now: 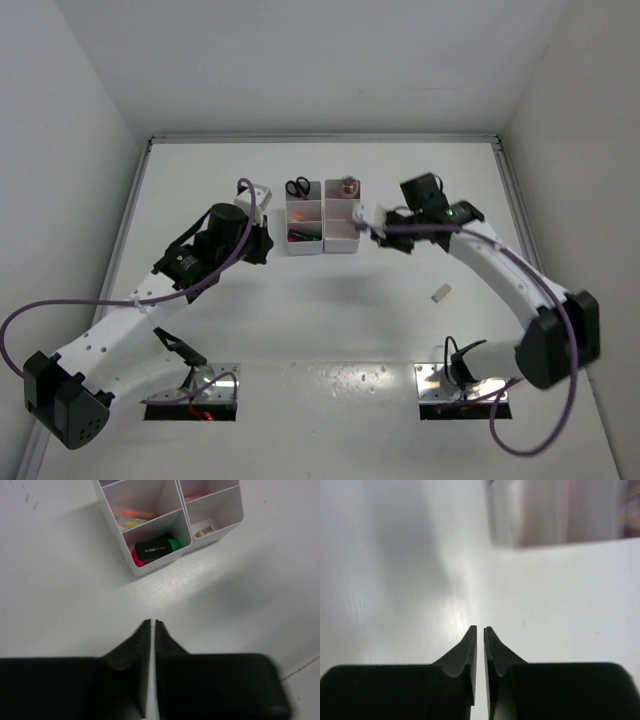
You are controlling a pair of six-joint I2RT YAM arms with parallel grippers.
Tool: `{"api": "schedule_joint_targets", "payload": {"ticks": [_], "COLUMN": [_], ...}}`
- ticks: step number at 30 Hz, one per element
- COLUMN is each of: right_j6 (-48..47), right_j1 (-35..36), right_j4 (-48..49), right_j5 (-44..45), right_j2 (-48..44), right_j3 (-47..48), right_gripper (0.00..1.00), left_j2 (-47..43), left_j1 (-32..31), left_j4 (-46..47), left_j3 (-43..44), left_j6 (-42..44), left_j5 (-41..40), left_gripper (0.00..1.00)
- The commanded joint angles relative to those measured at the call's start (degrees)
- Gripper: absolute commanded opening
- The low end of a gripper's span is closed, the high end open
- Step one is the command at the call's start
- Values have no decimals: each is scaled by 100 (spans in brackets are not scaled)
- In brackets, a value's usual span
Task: Sort the stationery into containers
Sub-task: Pick up the stationery from the corner of the board.
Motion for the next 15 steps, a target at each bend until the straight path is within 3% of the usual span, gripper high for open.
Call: {"api": "schedule_joint_targets", "payload": {"ticks": [1, 2, 3, 5, 6, 7, 8, 15], "right_j6": [-3323, -3517, -3519, -3571, -3571, -3571, -3571, -4396], "right_j1": [-73, -74, -161, -240, -302, -303, -303, -601], "right_j4": [-475, -411, -411, -682, -735, -910, -964, -1026], "right_j5": [1228, 1701, 1810, 2134, 2214, 2285, 2407, 2743], "right_j2": [-754, -895, -966, -1046, -1046, -1124, -1203, -1372], "right_j3": [-1526, -1746, -1931, -2073, -2135, -2188, -2188, -2583], "right_gripper": [11, 14, 16, 24, 37, 37, 71, 70], "left_j2": [-123, -123, -123, -176, -176, -228, -228, -281], "left_j1": [61, 61, 61, 61, 61, 61, 61, 61], "left_j4": [167, 167, 167, 167, 167, 167, 167, 167], "left_j3": [3, 3, 3, 3, 3, 3, -49, -50], "left_j6": [15, 15, 15, 15, 15, 15, 15, 15], "left_j5": [158, 158, 158, 158, 158, 158, 158, 158], "left_gripper": [22, 38, 64, 76, 76, 78, 78, 79]}}
